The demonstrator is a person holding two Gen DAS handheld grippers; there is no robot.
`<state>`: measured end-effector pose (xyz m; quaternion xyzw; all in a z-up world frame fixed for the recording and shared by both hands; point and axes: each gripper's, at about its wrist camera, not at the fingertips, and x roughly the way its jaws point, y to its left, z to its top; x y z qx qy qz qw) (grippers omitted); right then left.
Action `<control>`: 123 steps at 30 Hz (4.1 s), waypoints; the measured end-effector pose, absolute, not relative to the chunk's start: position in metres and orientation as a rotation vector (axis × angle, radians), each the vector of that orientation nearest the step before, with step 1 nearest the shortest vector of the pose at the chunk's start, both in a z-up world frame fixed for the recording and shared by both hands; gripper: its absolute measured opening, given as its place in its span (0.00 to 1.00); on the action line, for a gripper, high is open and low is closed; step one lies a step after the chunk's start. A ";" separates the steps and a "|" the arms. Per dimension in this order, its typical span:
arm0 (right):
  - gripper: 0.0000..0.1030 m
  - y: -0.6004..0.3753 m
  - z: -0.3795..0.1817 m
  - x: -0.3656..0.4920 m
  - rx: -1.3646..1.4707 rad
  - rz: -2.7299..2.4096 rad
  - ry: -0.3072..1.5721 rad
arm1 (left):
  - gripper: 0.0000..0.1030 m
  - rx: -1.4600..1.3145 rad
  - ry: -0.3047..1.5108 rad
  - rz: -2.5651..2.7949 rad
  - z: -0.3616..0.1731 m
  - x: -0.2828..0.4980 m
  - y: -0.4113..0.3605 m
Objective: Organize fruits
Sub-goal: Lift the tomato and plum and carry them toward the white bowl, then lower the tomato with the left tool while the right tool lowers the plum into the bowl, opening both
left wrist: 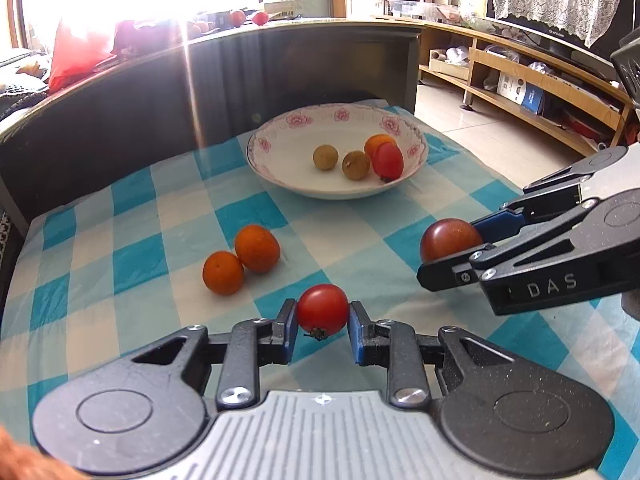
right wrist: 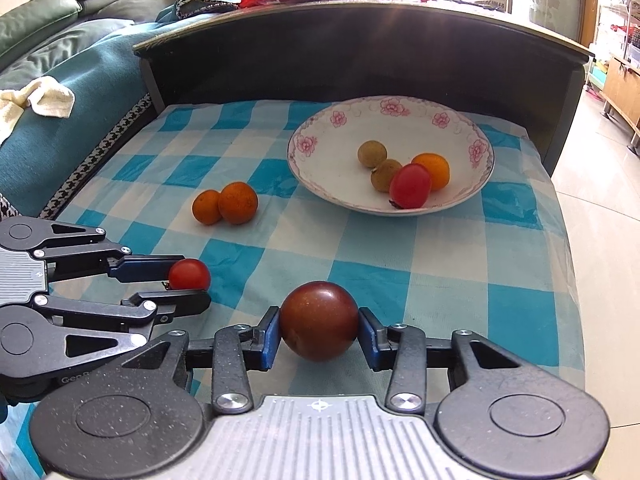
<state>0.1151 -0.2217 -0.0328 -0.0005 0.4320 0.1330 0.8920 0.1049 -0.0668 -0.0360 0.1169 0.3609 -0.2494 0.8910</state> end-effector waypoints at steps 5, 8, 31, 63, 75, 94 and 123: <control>0.34 -0.219 -0.026 0.115 0.006 0.286 0.876 | 0.35 0.236 0.730 -0.522 -0.029 0.108 -0.070; 0.34 -0.218 -0.023 0.116 0.011 0.289 0.866 | 0.35 0.231 0.724 -0.523 -0.027 0.109 -0.072; 0.34 -0.219 -0.012 0.124 0.033 0.270 0.829 | 0.35 0.231 0.694 -0.497 -0.015 0.123 -0.079; 0.35 -0.241 0.003 0.179 0.056 0.136 0.725 | 0.34 0.225 0.594 -0.464 0.001 0.191 -0.106; 0.35 -0.253 -0.002 0.211 0.052 0.104 0.705 | 0.34 0.219 0.590 -0.456 -0.006 0.228 -0.121; 0.36 -0.265 -0.026 0.246 0.084 0.110 0.726 | 0.33 0.238 0.630 -0.448 -0.029 0.259 -0.135; 0.39 -0.268 -0.036 0.250 0.067 0.104 0.730 | 0.35 0.244 0.641 -0.424 -0.036 0.262 -0.139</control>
